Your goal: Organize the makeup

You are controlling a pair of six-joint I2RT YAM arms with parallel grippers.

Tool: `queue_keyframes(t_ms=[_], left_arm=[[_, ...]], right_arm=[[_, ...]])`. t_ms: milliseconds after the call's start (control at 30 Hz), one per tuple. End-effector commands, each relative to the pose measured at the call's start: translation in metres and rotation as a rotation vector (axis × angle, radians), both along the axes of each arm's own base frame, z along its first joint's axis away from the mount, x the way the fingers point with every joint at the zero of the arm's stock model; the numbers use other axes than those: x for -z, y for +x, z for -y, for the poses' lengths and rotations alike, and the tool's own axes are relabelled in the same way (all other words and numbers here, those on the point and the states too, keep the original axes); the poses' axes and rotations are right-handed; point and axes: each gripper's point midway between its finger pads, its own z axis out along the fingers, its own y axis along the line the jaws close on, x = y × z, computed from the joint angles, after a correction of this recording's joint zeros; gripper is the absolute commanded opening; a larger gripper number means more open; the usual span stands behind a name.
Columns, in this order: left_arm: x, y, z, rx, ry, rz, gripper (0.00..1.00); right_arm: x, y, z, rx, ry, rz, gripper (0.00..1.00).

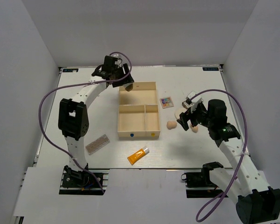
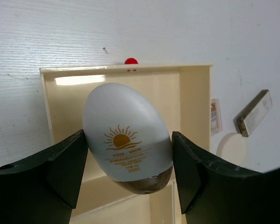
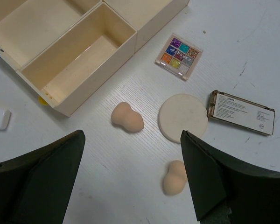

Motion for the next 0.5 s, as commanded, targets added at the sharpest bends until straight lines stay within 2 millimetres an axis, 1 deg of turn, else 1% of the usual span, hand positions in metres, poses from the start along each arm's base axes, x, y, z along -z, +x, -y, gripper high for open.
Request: queue_keyframes(t_ms=[0,33,67,100,133,200,233,267,433,467], left_arm=[[-0.005,0.014,-0.003,-0.067,0.067,0.020,0.20],[-0.001,0.015,0.002,-0.071,0.071,0.014,0.22],[0.010,0.015,0.003,-0.087,0.098,-0.007,0.26],[0.013,0.017,0.003,-0.095,0.102,-0.016,0.27],[0.015,0.017,0.008,-0.088,0.101,-0.018,0.30],[0.020,0.018,0.008,-0.106,0.128,-0.013,0.42],[0.021,0.018,0.007,-0.107,0.133,-0.014,0.43],[0.025,0.016,0.012,-0.098,0.139,-0.019,0.50],[0.029,0.014,0.013,-0.095,0.166,-0.032,0.55],[0.027,0.011,0.017,-0.087,0.164,-0.029,0.60]], right_arm=[[-0.003,0.005,-0.001,0.007,0.010,0.019,0.89],[-0.003,0.005,-0.001,0.005,0.009,0.020,0.89],[-0.003,0.005,-0.001,0.007,0.009,0.018,0.89],[-0.002,0.005,-0.001,0.006,0.007,0.017,0.89],[-0.002,0.005,-0.001,0.008,0.007,0.017,0.89],[-0.002,0.005,-0.001,0.004,0.006,0.018,0.89],[-0.002,0.005,-0.002,0.002,0.006,0.018,0.89],[-0.002,0.005,-0.001,0.006,0.006,0.017,0.89],[-0.002,0.005,-0.001,0.007,0.006,0.019,0.89],[-0.001,0.005,-0.001,0.005,0.004,0.016,0.89]])
